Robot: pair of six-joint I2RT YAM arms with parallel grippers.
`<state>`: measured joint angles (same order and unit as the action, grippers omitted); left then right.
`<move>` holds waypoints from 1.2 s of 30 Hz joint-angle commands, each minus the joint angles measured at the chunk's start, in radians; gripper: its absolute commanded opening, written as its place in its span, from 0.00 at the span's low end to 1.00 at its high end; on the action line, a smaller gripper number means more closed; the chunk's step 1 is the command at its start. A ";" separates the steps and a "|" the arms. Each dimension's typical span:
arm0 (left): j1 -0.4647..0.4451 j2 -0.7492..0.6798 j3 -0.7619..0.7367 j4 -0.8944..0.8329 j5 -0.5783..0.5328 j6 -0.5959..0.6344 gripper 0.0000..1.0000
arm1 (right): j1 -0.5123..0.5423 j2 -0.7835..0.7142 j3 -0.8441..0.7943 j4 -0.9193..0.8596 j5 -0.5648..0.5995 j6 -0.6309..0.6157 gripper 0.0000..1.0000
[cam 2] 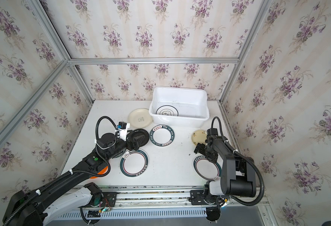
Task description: Place the plates into the plastic bin on the countertop
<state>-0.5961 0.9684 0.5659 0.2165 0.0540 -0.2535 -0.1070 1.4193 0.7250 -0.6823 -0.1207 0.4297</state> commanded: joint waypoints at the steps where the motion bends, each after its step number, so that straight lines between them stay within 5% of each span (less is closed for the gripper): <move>1: -0.001 0.002 0.006 0.016 -0.003 0.002 1.00 | 0.045 0.017 -0.015 0.024 -0.048 0.065 0.99; 25: -0.001 0.000 0.012 0.027 0.027 -0.028 1.00 | 0.305 -0.031 -0.148 0.338 -0.138 0.350 0.99; 36: -0.001 -0.022 0.002 0.026 0.028 -0.038 1.00 | 0.358 -0.050 -0.139 0.377 -0.143 0.360 0.99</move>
<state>-0.5961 0.9524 0.5678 0.2176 0.0795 -0.2832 0.2466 1.3678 0.5884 -0.1871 -0.2218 0.7666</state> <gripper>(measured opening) 0.996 0.994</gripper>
